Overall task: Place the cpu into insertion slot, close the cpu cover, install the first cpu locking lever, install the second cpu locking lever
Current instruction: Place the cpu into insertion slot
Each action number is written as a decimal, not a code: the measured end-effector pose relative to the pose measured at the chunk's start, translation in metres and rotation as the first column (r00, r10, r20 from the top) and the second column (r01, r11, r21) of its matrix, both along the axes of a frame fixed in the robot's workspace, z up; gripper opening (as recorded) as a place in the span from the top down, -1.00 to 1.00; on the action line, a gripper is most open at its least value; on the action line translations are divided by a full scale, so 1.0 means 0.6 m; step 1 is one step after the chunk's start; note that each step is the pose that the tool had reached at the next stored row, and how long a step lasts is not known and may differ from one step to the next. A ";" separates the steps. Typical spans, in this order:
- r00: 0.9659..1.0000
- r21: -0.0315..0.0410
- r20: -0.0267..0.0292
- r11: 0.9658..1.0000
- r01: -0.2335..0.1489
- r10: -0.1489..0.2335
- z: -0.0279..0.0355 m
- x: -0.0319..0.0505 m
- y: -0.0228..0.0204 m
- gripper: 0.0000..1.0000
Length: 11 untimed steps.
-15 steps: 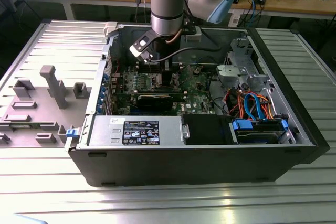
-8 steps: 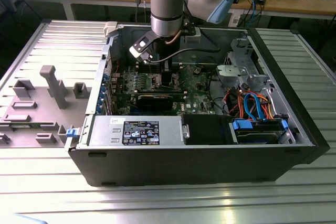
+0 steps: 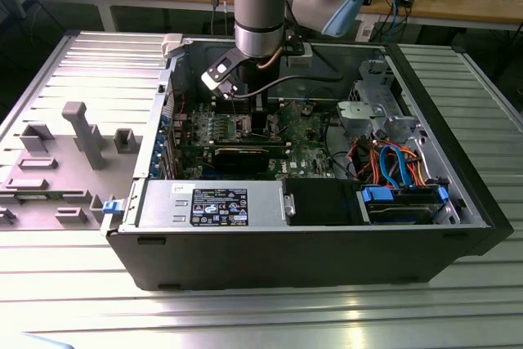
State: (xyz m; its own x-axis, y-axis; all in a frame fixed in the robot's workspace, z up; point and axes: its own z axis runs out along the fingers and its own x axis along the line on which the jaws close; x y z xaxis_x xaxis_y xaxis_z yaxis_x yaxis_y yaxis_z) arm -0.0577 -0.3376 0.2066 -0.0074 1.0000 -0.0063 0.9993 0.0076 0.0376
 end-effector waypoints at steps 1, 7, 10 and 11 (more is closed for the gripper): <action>1.000 0.000 0.000 1.000 0.000 0.000 -0.001 0.000 0.0006 -0.09; 1.000 0.000 0.000 1.000 0.005 -0.005 -0.007 0.001 0.0011 -0.09; 1.000 0.000 0.000 1.000 0.006 -0.006 -0.010 0.001 0.0011 -0.09; 1.000 0.000 0.000 1.000 0.006 -0.006 -0.011 0.001 0.0010 -0.09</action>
State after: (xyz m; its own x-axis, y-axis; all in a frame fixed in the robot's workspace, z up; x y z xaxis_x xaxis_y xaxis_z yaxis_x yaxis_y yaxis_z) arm -0.0574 -0.3370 0.2001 -0.0014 1.0000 -0.0065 0.9993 0.0016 0.0375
